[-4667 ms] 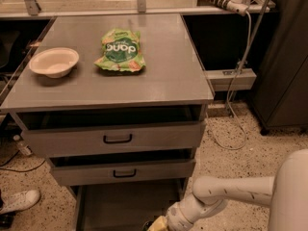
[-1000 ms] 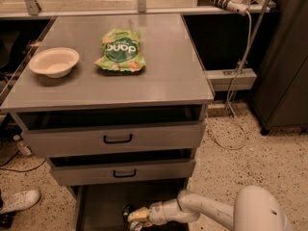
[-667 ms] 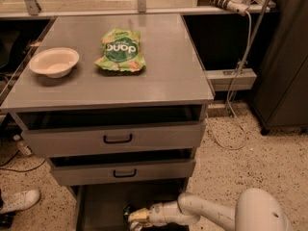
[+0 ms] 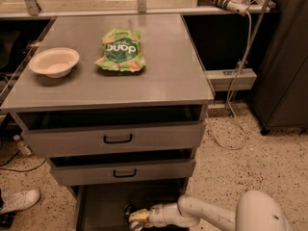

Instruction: Place green can into bottom drawer

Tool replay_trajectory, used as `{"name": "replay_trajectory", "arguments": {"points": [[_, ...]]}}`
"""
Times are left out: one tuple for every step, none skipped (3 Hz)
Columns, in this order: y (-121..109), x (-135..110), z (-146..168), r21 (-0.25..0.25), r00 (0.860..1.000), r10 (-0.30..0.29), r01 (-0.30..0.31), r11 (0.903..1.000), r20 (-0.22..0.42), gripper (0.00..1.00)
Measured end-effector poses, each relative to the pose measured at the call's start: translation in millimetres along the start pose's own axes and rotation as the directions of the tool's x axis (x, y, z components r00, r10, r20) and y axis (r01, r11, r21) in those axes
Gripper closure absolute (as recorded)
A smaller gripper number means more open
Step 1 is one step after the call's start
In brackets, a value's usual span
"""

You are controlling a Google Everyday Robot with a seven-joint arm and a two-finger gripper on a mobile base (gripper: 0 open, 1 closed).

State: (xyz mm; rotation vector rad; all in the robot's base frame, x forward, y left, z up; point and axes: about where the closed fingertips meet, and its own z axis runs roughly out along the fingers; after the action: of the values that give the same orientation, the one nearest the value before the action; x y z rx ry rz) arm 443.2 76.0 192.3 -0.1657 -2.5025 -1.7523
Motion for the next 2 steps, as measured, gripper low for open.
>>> {"name": "replay_trajectory", "arguments": {"points": [[-14,1,2,0.016,1.000,0.024,-0.024,0.9996,0.007,1.00],[-25,-1,1,0.025,0.999,0.038,-0.039,0.9989,0.022,1.00]]}}
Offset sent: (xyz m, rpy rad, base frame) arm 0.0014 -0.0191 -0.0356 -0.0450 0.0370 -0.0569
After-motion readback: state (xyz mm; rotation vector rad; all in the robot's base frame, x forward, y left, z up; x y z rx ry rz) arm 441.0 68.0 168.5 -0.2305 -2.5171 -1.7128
